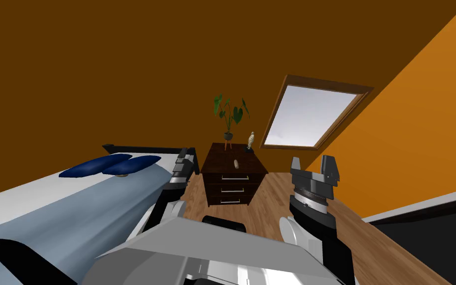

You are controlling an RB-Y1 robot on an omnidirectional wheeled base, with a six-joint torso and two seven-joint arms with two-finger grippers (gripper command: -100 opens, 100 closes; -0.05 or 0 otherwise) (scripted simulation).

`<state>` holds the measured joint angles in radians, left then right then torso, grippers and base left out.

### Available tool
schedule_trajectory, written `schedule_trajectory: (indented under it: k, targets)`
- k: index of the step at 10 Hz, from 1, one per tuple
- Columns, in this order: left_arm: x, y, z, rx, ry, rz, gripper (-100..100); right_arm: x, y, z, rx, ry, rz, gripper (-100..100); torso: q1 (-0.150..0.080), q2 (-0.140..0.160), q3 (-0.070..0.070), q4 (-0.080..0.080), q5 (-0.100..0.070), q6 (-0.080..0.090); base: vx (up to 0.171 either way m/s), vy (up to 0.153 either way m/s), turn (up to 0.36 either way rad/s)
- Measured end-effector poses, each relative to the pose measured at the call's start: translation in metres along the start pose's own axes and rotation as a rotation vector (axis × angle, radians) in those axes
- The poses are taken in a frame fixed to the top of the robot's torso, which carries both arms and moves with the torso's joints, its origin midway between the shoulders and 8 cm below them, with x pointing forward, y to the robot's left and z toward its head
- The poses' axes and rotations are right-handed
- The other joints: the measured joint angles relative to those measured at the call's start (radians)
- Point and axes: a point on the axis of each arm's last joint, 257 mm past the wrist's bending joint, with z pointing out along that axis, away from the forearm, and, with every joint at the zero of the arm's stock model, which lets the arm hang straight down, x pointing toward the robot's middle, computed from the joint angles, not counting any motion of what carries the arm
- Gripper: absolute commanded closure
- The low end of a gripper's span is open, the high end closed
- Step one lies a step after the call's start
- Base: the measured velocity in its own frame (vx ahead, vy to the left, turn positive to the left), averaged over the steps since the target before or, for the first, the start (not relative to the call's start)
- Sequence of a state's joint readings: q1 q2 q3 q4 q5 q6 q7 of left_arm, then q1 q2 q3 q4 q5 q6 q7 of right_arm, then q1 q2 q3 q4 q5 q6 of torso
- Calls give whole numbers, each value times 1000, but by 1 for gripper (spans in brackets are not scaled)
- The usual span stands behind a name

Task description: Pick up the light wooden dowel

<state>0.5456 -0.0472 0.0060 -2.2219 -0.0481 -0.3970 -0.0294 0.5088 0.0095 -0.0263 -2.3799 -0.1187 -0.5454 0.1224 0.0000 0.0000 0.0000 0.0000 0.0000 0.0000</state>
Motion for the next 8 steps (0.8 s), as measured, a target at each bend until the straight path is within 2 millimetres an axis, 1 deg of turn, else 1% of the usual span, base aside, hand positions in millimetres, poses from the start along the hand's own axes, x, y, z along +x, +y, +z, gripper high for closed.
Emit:
schedule_trajectory:
  k: [2,3,4,5,8]
  targets:
    - [-1,6,-8,-20,37,19,-100,0,0,0,0,0,0,0,-2,0,0,0,-1,0,4,-56,-81]
    - [-4,13,-13,-36,55,26,-100,0,0,0,0,0,0,0,-4,0,0,0,-1,0,-2,-51,-36]
    - [-5,15,-14,-43,68,32,-100,0,0,0,0,0,0,0,-3,0,0,0,-1,0,-6,-52,-76]
    - [-7,20,-19,-59,86,40,-100,0,0,0,0,0,0,0,-3,1,0,0,-1,0,2,-77,-157]
    - [-16,35,-33,-114,126,53,-100,0,0,0,0,0,0,0,-3,0,0,0,-1,0,4,-51,-63]
